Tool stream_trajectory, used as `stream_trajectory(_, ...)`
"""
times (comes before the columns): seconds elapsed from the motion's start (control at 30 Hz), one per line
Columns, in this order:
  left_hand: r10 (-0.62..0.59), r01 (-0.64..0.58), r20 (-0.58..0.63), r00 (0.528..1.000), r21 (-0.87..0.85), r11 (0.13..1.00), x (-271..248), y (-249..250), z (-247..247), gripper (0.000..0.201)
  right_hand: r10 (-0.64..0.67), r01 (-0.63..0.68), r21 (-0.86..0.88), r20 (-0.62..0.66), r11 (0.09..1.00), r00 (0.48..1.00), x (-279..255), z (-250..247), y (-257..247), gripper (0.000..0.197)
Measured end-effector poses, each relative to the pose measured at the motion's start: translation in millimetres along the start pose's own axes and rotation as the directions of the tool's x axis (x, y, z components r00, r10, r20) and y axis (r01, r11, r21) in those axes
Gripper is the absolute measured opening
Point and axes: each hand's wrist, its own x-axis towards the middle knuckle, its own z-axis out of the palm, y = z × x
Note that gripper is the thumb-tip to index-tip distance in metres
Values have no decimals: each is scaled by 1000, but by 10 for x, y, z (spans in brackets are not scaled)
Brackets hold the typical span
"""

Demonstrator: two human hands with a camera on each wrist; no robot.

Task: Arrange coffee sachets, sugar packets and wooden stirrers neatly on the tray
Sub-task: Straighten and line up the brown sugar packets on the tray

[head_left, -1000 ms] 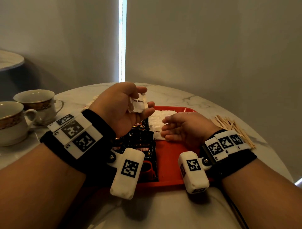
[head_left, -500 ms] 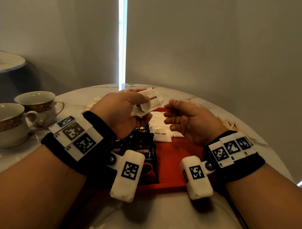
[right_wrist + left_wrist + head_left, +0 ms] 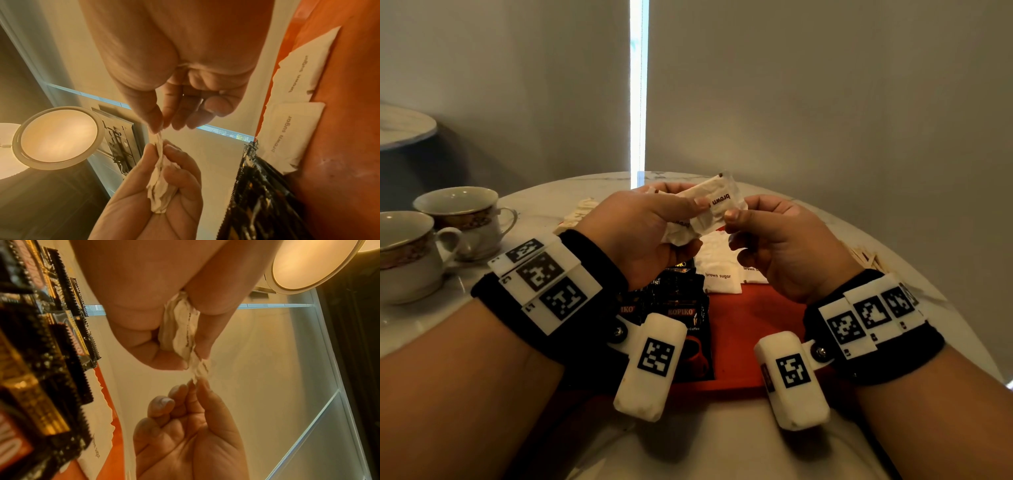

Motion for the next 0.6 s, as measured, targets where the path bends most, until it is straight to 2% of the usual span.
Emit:
stream_trajectory(0.23, -26, 26, -31, 999, 3, 1000, 37, 4, -6, 14, 14, -12, 39, -53, 999, 998, 12, -7, -3, 4)
stream_trajectory(0.3, -33, 32, -67, 997, -10, 999, 50, 8, -15, 17, 16, -12, 69, -59, 998, 998, 17, -17, -7, 5)
stream_trajectory(0.4, -43, 38, -102, 994, -41, 998, 58, 10, -19, 23, 8, 4, 148, -78, 989, 997, 33, -25, -5, 24)
stream_trajectory(0.43, -42, 37, -106, 994, -49, 998, 57, 11, -20, 24, 7, 10, 180, -96, 984, 995, 41, -24, -3, 25)
stream_trajectory(0.53, -49, 44, -87, 995, -60, 997, 37, 22, -15, 18, 2, 32, 224, -148, 974, 989, 46, -21, -10, 8)
stream_trajectory(0.6, -60, 57, -56, 997, -56, 997, 11, 31, -4, 9, -7, 33, 178, -148, 983, 989, 33, -18, -8, 7)
